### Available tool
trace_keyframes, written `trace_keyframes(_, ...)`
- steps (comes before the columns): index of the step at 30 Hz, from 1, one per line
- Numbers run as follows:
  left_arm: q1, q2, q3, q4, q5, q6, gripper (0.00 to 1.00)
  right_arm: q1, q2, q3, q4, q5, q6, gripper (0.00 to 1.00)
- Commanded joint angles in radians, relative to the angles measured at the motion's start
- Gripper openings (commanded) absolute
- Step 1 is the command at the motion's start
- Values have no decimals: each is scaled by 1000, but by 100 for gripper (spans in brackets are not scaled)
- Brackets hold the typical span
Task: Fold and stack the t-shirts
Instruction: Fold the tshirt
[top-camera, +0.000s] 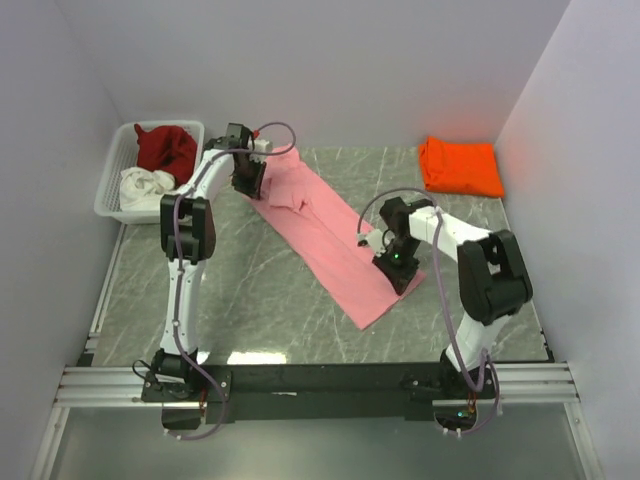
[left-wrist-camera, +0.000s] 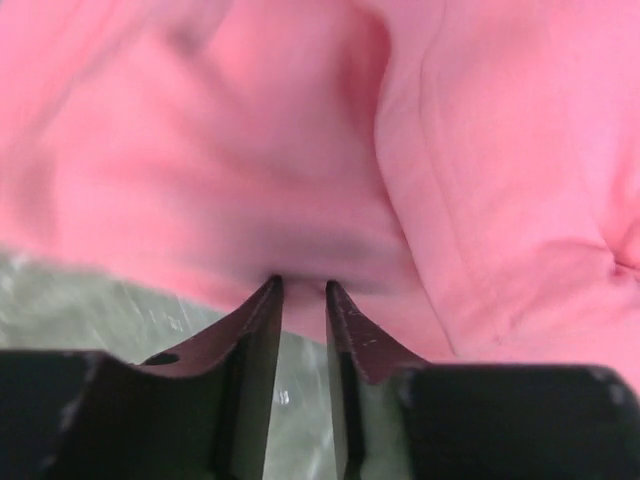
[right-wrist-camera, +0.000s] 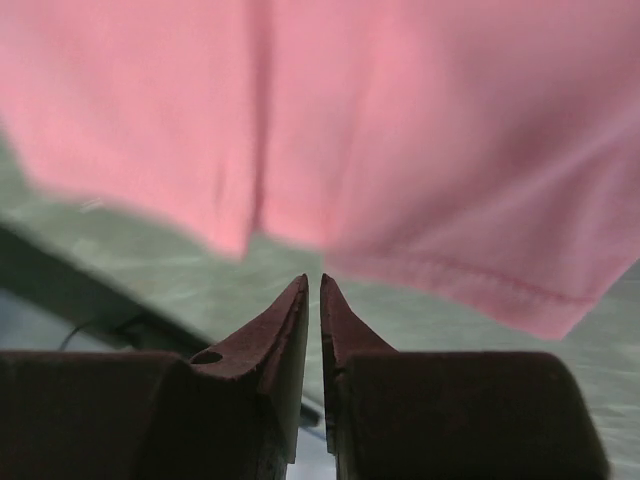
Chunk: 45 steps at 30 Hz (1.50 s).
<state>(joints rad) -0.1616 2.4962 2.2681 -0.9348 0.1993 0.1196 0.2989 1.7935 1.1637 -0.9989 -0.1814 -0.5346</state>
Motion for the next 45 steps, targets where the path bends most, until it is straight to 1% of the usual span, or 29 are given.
trace_keyframes(1,-24,-22,53,57,-23,38,32,20,-129,-10,-78,-153,25,17)
trace_keyframes(2,-26,-107,-3,104,-17,37,32,10,-143,11,-78,-139,21,17)
trace_keyframes(3,-30,-158,-68,150,-5,37,34,-3,-147,20,-61,-116,6,17)
trace_keyframes(4,-32,-207,-191,193,15,35,35,-13,-152,27,-46,-98,-1,17)
trace_keyframes(5,-33,-289,-240,264,26,23,40,-27,-145,30,-29,-80,-8,17)
trace_keyframes(7,-41,-347,-313,283,44,14,43,-30,-125,30,12,-30,-36,16)
trace_keyframes(8,-44,-374,-321,266,58,6,45,-29,-99,31,26,-21,-56,16)
trace_keyframes(12,-47,-387,-323,188,74,-15,45,-29,-17,31,121,52,-88,14)
trace_keyframes(14,-46,-402,-341,180,75,-27,45,-27,33,28,137,89,-103,13)
trace_keyframes(17,-44,-424,-361,177,66,-32,44,-23,78,14,143,100,-110,11)
trace_keyframes(20,-44,-424,-363,157,60,-29,44,6,89,-25,135,92,-110,10)
trace_keyframes(22,-44,-416,-355,137,60,-28,44,51,78,-73,126,80,-107,10)
trace_keyframes(24,-44,-408,-351,126,68,-25,44,98,64,-107,108,39,-97,10)
trace_keyframes(25,-44,-401,-345,122,71,-23,44,149,52,-131,100,17,-93,10)
trace_keyframes(27,-46,-386,-334,113,80,-26,44,192,41,-139,65,-39,-82,10)
trace_keyframes(28,-47,-363,-314,103,94,-26,44,235,34,-137,56,-56,-79,10)
trace_keyframes(31,-65,-311,-277,77,104,-26,43,296,33,-113,10,-127,-73,10)
trace_keyframes(32,-72,-300,-269,71,114,-31,43,340,33,-105,-7,-153,-79,10)
trace_keyframes(33,-79,-289,-256,71,121,-34,43,359,32,-96,-39,-203,-85,10)
trace_keyframes(35,-85,-264,-246,80,155,-50,43,400,29,-61,-70,-246,-99,10)
trace_keyframes(36,-85,-257,-234,85,167,-64,44,402,29,-47,-92,-271,-102,10)
trace_keyframes(38,-85,-235,-217,93,195,-100,45,391,24,11,-110,-270,-105,11)
trace_keyframes(40,-84,-227,-209,119,204,-113,47,344,23,87,-138,-282,-104,13)
trace_keyframes(41,-84,-224,-211,142,212,-157,48,303,24,118,-165,-292,-103,16)
trace_keyframes(43,-81,-220,-211,162,213,-194,48,263,29,203,-184,-312,-102,18)
trace_keyframes(44,-75,-215,-211,168,215,-205,48,243,26,226,-191,-328,-100,21)
trace_keyframes(45,-73,-205,-202,171,215,-213,48,208,26,246,-184,-329,-96,22)
